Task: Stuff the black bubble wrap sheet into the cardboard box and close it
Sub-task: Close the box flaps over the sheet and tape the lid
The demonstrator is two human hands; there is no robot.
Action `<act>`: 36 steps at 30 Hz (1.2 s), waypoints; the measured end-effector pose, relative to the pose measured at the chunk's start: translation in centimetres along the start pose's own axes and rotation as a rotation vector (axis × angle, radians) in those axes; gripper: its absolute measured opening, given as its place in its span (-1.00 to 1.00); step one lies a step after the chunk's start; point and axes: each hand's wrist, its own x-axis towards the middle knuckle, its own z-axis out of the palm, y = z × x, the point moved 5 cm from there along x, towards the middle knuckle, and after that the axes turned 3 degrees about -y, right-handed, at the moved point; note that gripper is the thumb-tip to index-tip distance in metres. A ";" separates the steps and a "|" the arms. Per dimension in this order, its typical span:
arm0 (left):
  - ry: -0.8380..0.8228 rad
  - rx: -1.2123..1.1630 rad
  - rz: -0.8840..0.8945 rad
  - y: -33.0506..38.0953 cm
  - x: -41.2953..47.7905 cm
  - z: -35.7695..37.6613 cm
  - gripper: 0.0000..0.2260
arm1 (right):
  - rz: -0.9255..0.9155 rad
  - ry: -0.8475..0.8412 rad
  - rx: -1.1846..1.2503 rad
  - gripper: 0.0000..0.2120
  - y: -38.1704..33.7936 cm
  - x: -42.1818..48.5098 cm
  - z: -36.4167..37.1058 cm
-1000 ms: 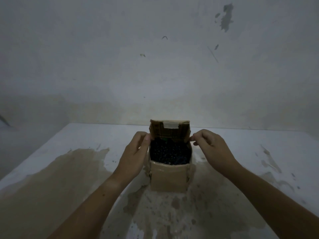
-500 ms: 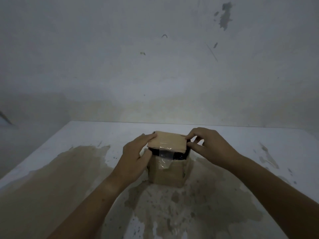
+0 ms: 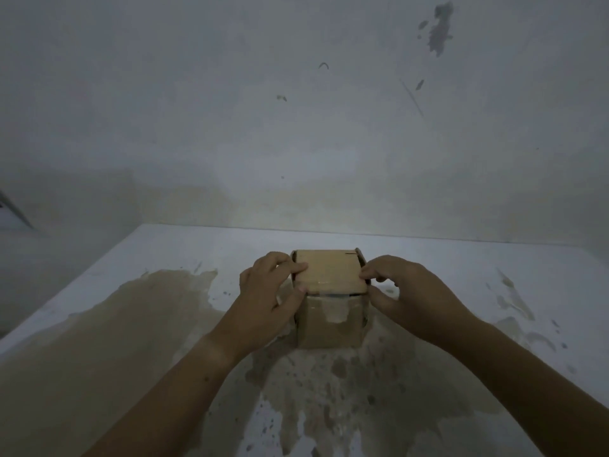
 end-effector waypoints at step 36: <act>0.122 -0.180 -0.104 1.7 0.5 1.5 -0.63 | 0.346 0.240 0.592 -0.75 -3.9 -3.9 5.0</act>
